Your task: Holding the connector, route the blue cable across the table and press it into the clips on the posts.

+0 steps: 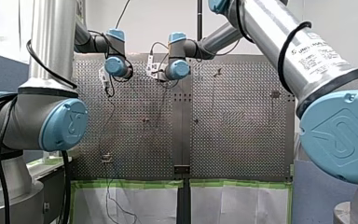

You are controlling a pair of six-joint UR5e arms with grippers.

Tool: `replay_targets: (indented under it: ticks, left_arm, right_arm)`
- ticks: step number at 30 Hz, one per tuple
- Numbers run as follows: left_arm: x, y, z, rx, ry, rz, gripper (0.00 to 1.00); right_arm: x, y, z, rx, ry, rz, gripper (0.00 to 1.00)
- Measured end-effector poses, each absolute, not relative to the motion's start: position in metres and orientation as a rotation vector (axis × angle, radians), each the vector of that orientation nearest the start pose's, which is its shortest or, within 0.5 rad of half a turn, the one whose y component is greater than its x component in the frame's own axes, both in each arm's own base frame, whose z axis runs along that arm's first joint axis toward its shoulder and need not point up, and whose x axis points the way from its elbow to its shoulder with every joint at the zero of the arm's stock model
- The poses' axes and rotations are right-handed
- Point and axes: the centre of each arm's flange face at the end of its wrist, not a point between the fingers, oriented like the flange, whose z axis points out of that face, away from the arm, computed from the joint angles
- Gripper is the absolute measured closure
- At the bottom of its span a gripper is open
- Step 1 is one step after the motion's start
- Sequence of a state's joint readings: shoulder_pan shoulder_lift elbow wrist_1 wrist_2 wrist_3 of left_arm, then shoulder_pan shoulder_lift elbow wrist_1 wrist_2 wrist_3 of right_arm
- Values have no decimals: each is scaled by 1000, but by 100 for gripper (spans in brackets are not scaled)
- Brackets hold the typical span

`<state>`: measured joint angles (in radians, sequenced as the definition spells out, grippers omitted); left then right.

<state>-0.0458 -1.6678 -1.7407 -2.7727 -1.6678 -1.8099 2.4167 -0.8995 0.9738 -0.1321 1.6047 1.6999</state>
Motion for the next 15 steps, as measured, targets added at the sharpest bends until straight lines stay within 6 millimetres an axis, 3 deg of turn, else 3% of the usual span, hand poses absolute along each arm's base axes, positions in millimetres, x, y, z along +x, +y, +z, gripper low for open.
replay_targets:
  ticks: [7,15]
  left_arm:
    - [520,-147,390,-235,1476,-146,98]
    - [505,-148,365,-244,1553,-90,98]
  right_arm:
    - [656,-406,371,-2284,1090,-2547,100]
    - [655,-403,362,-2306,1109,-2520,100]
